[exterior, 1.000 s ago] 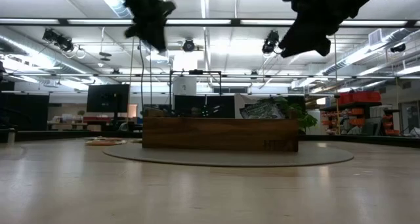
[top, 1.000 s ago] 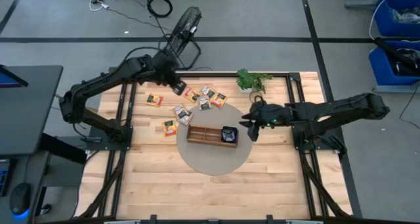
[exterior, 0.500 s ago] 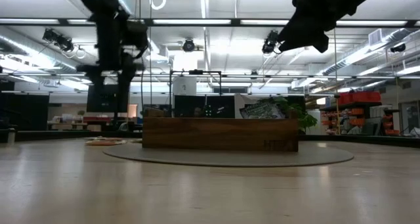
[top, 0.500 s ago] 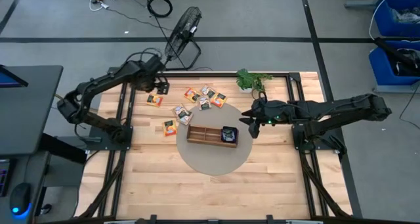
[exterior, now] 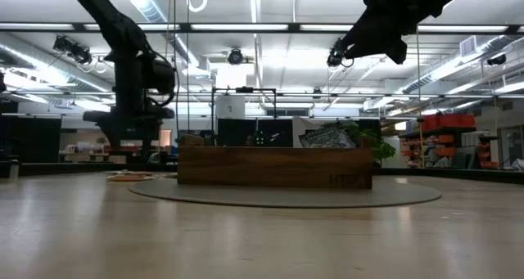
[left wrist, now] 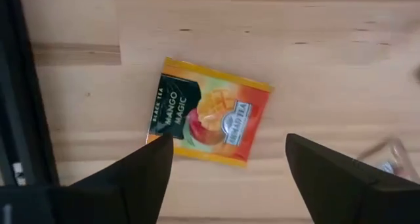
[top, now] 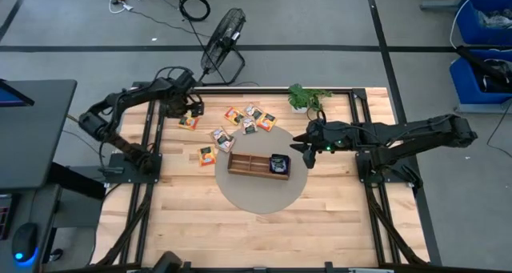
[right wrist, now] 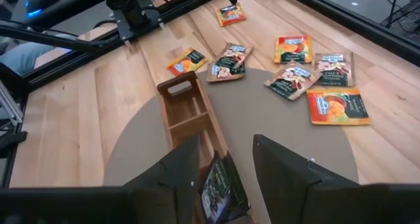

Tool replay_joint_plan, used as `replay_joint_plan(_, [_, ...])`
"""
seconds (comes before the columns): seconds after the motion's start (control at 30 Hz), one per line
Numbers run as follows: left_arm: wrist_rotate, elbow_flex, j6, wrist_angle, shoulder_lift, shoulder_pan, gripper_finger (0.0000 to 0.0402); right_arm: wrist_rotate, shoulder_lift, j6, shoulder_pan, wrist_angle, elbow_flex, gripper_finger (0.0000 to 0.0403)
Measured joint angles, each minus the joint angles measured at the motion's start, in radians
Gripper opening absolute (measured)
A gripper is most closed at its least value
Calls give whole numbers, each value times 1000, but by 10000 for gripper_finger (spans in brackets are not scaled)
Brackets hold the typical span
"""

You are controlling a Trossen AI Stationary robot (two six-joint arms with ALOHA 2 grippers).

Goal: Pick & Place Tea
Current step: Put the yellow tea bag into the middle section of the wooden organizer

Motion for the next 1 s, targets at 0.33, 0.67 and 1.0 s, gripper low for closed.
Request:
replay_joint_plan(0.33, [-5, 30, 30, 0, 160, 11, 295, 1, 0, 34, 0, 2, 0, 151])
replay_joint_plan(0.67, [-9, 49, -13, -21, 187, -2, 295, 5, 0, 25, 0, 6, 0, 151])
replay_joint_plan(1.0, [-14, 53, -46, -13, 233, -57, 281, 6, 0, 3, 0, 6, 0, 151])
